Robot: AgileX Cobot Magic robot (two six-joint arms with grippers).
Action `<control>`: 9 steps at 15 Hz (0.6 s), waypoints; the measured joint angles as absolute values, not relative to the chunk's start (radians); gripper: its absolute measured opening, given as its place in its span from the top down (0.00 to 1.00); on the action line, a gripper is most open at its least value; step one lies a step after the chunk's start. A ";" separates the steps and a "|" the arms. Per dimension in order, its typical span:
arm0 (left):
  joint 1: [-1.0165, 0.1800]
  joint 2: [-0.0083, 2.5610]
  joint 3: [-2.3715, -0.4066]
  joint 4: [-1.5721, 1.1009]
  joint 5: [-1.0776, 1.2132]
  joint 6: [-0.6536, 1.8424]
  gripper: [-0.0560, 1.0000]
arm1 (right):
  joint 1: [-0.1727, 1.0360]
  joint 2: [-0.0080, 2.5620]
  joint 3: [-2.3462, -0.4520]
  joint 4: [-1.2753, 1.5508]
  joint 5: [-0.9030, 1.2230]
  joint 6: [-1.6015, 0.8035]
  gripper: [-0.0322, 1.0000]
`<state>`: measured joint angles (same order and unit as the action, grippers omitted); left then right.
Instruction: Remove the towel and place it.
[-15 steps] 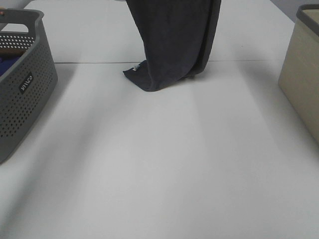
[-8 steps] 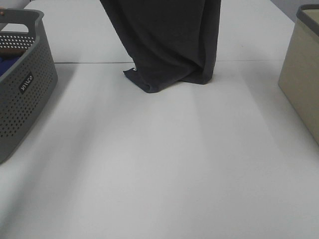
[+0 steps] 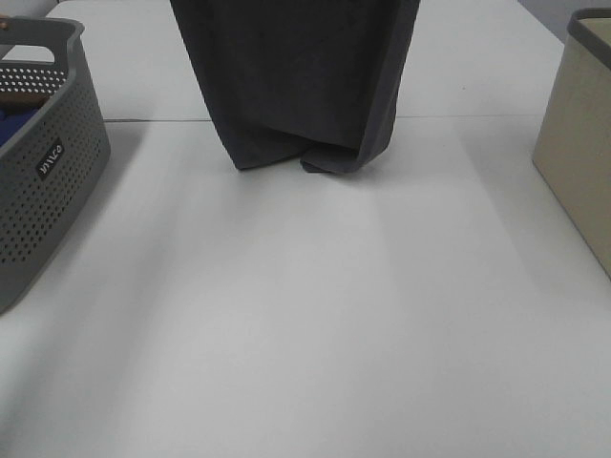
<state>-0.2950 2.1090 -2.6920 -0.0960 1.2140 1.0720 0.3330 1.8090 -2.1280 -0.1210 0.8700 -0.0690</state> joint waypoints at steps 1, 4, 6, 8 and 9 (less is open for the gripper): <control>-0.295 2.104 -2.683 -0.096 1.216 1.081 0.95 | 0.333 1.802 -2.128 -0.113 0.888 -0.084 0.96; -0.295 2.043 -2.581 -0.044 1.216 1.081 0.95 | 0.333 1.788 -2.128 -0.052 0.919 -0.126 0.96; -0.295 2.007 -2.514 -0.029 1.216 1.081 0.95 | 0.335 1.779 -2.128 -0.013 0.924 -0.153 0.96; -0.295 1.980 -2.439 -0.026 1.215 1.063 0.95 | 0.335 1.775 -2.128 0.023 0.956 -0.213 0.96; -0.295 1.965 -2.413 -0.019 1.215 1.037 0.95 | 0.335 1.775 -2.128 0.035 0.983 -0.240 0.96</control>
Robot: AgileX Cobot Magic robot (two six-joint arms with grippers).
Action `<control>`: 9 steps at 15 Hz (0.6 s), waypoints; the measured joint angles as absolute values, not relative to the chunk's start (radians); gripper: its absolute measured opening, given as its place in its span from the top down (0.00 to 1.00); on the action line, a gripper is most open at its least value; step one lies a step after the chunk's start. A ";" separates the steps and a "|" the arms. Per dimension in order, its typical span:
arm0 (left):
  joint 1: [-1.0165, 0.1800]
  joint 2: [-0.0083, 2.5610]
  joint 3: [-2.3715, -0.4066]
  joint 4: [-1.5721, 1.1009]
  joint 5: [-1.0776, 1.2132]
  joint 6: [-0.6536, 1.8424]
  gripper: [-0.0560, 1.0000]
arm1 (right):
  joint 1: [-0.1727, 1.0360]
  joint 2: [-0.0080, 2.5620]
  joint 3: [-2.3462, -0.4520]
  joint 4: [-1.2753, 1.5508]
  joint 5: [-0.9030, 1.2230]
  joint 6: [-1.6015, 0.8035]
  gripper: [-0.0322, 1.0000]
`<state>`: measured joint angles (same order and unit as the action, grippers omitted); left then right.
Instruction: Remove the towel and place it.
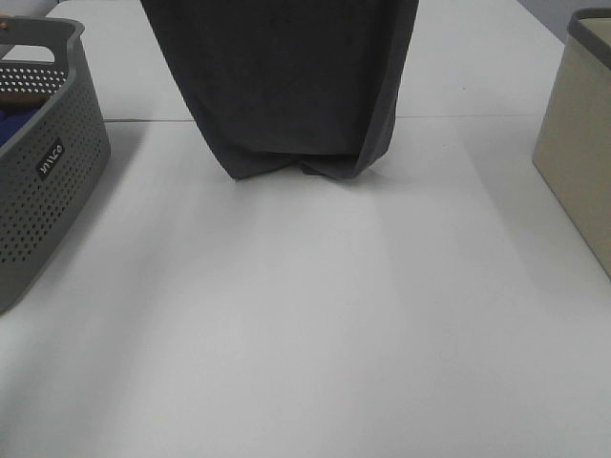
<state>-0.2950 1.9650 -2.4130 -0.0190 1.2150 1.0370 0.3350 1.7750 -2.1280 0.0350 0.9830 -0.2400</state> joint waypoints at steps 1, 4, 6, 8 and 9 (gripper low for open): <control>-0.295 1.947 -2.389 -0.008 1.215 1.014 0.95 | 0.335 1.775 -2.128 0.048 1.010 -0.254 0.96; -0.295 1.856 -2.238 -0.026 1.214 0.972 0.95 | 0.335 1.775 -2.128 0.075 1.141 -0.267 0.96; -0.295 1.804 -2.101 -0.031 1.213 0.928 0.95 | 0.335 1.775 -2.128 0.095 1.203 -0.267 0.96; -0.295 1.750 -1.977 -0.044 1.208 0.864 0.95 | 0.336 1.775 -2.128 0.114 1.218 -0.257 0.96; -0.297 1.718 -1.913 -0.051 1.207 0.833 0.95 | 0.336 1.775 -2.128 0.130 1.217 -0.247 0.96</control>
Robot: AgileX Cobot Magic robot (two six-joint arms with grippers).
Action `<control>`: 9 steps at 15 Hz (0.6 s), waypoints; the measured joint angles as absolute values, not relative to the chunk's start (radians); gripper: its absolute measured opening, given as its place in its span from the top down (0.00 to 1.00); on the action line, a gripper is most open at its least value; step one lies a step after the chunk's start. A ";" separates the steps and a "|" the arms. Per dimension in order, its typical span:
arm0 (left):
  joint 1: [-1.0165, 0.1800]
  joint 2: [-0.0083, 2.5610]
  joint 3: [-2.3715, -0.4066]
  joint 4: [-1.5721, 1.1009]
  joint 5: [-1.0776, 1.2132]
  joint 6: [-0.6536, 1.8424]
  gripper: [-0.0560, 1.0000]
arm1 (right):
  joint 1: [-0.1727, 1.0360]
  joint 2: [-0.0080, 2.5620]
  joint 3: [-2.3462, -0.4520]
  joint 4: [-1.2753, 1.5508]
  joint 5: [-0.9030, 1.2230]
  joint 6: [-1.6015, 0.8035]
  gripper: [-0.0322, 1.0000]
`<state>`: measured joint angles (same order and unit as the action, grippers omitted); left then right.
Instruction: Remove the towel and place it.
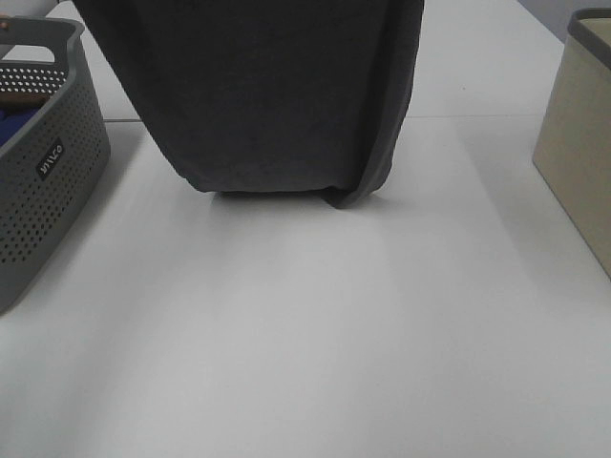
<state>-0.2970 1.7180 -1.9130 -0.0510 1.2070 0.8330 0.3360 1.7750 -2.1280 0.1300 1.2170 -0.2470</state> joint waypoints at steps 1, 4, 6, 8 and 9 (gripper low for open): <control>-0.299 1.704 -1.882 -0.053 1.206 0.825 0.95 | 0.336 1.772 -2.126 0.140 1.217 -0.240 0.96; -0.317 1.613 -1.712 -0.083 1.200 0.814 0.95 | 0.336 1.706 -2.001 0.180 1.219 -0.234 0.96; -0.356 1.553 -1.578 -0.117 1.201 0.814 0.95 | 0.336 1.600 -1.777 0.179 1.219 -0.233 0.96; -0.405 1.529 -1.514 -0.124 1.206 0.814 0.95 | 0.336 1.513 -1.626 0.164 1.218 -0.232 0.96; -0.415 1.525 -1.505 -0.124 1.206 0.813 0.95 | 0.336 1.497 -1.598 0.163 1.218 -0.232 0.96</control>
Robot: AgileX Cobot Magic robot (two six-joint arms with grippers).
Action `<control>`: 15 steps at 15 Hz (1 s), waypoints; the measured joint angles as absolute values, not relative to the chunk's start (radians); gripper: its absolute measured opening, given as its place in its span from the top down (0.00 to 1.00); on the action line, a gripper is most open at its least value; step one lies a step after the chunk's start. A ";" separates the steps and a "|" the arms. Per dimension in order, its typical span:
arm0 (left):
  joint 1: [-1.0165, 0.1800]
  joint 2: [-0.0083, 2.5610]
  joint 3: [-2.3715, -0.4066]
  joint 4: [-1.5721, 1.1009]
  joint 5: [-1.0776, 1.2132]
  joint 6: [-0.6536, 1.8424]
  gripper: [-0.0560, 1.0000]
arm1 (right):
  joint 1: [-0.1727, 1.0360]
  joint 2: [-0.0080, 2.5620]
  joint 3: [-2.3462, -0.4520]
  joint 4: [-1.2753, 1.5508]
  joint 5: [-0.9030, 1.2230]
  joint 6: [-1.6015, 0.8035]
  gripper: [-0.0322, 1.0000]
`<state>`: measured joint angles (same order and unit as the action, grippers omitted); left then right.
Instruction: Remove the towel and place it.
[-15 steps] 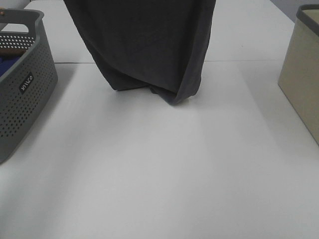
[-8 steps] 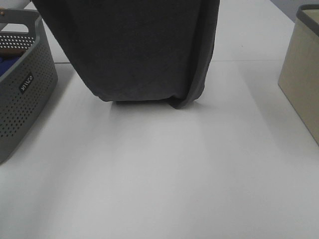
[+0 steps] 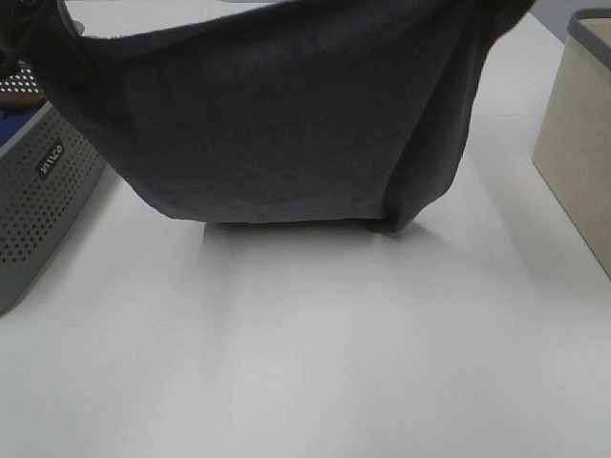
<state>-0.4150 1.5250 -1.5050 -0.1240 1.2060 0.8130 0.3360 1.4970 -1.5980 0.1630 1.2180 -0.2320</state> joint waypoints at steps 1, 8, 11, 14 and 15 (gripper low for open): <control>-0.437 1.517 -1.485 -0.128 1.207 0.802 0.95 | 0.335 1.464 -1.544 0.158 1.218 -0.232 0.96; -0.462 1.516 -1.454 -0.134 1.209 0.765 0.95 | 0.335 1.393 -1.441 0.153 1.218 -0.212 0.96; -0.468 1.516 -1.473 -0.068 1.107 0.749 0.95 | 0.336 1.394 -1.482 0.051 1.126 -0.206 0.96; -0.437 1.516 -1.572 0.031 0.930 0.686 0.95 | 0.344 1.431 -1.649 -0.034 0.967 -0.185 0.96; -0.430 1.517 -1.594 0.042 0.906 0.678 0.95 | 0.344 1.442 -1.678 -0.036 0.957 -0.184 0.96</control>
